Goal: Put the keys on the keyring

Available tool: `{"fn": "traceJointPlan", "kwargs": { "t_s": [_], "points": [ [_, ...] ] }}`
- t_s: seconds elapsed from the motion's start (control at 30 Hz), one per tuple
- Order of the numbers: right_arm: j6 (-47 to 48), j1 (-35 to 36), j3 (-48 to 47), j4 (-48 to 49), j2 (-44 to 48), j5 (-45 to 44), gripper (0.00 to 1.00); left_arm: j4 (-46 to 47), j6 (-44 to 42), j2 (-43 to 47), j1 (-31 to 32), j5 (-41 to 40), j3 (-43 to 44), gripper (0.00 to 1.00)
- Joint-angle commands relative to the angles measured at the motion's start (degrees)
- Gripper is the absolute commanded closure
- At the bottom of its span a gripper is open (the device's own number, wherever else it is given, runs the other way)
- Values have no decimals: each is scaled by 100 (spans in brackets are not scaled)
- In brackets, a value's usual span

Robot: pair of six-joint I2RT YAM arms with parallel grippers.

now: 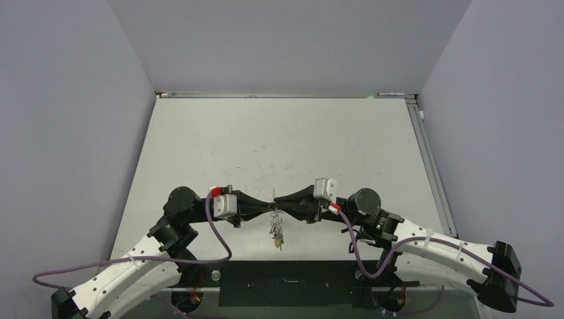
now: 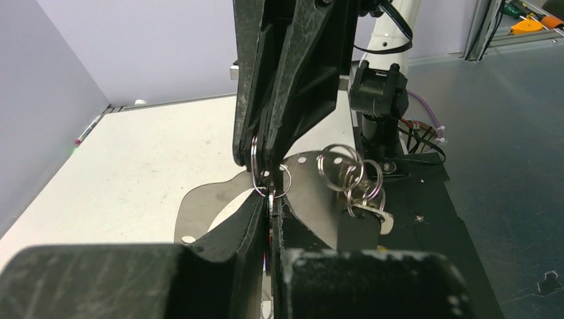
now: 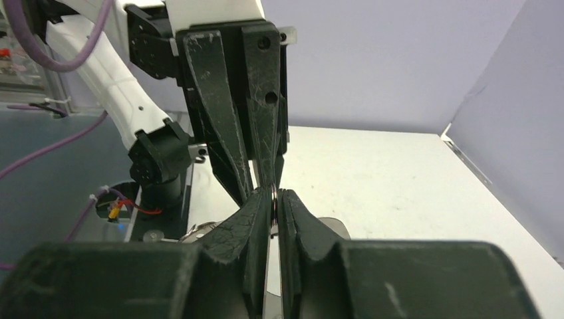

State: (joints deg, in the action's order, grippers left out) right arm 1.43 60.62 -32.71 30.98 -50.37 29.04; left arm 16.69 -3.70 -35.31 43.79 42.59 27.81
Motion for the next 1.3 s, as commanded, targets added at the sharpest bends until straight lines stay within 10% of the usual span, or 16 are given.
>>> {"fn": "traceJointPlan", "kwargs": {
  "t_s": [0.0,0.23,0.67,1.27],
  "points": [
    [251,103,-171,-502,203,-783,77,-34,-59,11,7,-152,339,100],
    [-121,116,-46,-528,450,-1189,34,-104,-112,-44,4,-317,373,100],
    [-637,626,94,-769,357,-2225,33,-355,-219,-128,5,-1030,444,100],
    [1589,863,-551,-2183,177,-1828,49,-345,-431,101,2,-567,362,100]
  ]
}}
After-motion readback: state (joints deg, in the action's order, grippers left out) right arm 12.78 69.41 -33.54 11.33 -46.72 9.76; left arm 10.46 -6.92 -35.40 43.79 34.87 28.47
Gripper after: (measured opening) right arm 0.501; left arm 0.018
